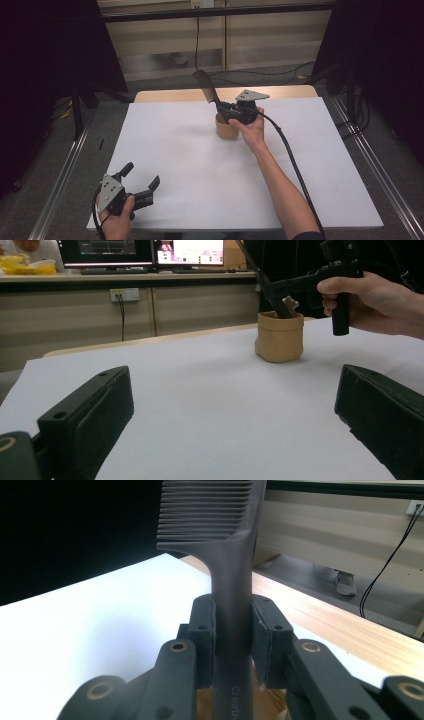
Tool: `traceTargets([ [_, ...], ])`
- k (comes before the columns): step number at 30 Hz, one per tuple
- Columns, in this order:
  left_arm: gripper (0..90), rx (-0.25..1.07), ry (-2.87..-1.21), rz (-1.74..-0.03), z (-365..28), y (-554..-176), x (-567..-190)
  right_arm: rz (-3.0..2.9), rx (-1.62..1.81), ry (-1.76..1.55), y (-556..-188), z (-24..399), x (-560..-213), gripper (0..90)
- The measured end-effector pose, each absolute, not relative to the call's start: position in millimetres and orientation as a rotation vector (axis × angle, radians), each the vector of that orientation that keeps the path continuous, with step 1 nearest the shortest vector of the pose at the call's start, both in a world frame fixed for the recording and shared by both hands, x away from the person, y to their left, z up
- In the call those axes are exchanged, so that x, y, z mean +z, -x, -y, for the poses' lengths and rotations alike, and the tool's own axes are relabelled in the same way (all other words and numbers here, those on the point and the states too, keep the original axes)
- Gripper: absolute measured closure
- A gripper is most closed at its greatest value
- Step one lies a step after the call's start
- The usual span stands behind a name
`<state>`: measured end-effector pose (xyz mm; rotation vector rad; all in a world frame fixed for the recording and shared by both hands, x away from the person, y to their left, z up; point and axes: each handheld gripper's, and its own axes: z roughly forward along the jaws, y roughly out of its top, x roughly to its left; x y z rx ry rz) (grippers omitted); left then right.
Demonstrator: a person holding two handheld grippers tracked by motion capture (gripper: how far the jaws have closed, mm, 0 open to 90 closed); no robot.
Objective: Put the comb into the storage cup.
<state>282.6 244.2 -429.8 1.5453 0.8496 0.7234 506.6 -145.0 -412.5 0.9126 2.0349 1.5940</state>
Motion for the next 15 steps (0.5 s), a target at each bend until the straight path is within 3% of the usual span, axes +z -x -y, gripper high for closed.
traceTargets([
  [15,2.4,0.718,-1.537,-0.847,-242.8,-282.5,-429.4,-2.014,1.579,-0.917,-499.4,151.0,-416.0,72.8],
])
